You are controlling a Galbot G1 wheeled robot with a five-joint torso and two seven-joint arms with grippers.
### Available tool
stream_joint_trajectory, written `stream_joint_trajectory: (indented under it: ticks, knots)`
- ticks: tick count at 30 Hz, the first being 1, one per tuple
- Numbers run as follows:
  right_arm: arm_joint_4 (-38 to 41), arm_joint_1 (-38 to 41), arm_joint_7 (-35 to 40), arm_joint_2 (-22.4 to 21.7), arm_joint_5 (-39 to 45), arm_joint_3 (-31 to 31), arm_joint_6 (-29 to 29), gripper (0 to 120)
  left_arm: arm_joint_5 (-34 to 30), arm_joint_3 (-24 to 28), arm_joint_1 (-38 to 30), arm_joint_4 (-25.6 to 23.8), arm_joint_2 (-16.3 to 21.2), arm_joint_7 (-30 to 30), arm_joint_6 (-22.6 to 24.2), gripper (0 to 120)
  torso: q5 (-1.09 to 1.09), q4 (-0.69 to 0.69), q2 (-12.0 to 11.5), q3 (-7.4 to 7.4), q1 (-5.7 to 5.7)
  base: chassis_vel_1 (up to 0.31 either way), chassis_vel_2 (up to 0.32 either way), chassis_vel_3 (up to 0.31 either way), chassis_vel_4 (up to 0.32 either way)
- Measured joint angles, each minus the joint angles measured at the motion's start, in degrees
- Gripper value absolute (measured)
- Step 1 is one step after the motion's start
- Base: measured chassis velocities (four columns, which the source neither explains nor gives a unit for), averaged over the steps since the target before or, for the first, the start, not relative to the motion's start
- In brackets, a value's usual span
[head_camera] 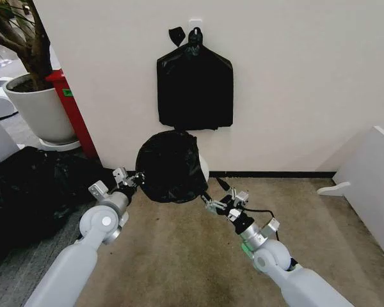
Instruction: Place the garbage bag over the trash bin.
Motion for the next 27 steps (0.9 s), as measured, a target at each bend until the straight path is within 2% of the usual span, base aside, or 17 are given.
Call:
stream_joint_trajectory:
  ticks: [5,6,13,14,17,20,27]
  knots:
    - [-0.44,0.07,-0.08,0.27,-1.31,-0.48,-0.05,55,0.38,0.06,0.32,-0.76,0.26,0.15,-0.76,1,0.0,0.0,0.0,0.0,0.0,0.0,0.0,0.0,0.0]
    - [-0.44,0.07,-0.08,0.27,-1.31,-0.48,-0.05,55,0.38,0.06,0.32,-0.76,0.26,0.15,-0.76,1,0.0,0.0,0.0,0.0,0.0,0.0,0.0,0.0,0.0]
    - [-1.27,0.1,-0.55,0.52,-2.65,-0.49,0.16,26,0.69,0.14,0.49,-1.15,0.15,0.57,-1.31,1,0.0,0.0,0.0,0.0,0.0,0.0,0.0,0.0,0.0]
    - [-1.27,0.1,-0.55,0.52,-2.65,-0.49,0.16,26,0.69,0.14,0.49,-1.15,0.15,0.57,-1.31,1,0.0,0.0,0.0,0.0,0.0,0.0,0.0,0.0,0.0]
    - [-1.58,0.03,-0.32,0.36,-3.26,-0.35,0.19,14,0.74,0.15,0.48,-1.22,0.11,0.74,-1.43,1,0.0,0.02,0.0,0.0,0.0,0.0,0.0,0.0,0.0]
    - [-2.01,-0.13,0.14,0.31,-4.69,-0.14,0.27,1,0.7,0.26,0.34,-1.42,0.02,1.05,-1.44,1,0.0,-0.03,0.0,0.0,0.0,0.0,0.0,0.0,0.0]
    - [-3.35,-0.46,0.68,0.37,-7.0,0.35,1.01,0,0.7,0.28,0.29,-1.41,-0.01,1.13,-1.47,1,0.01,0.0,0.0,0.0,0.0,0.0,0.0,0.0,0.0]
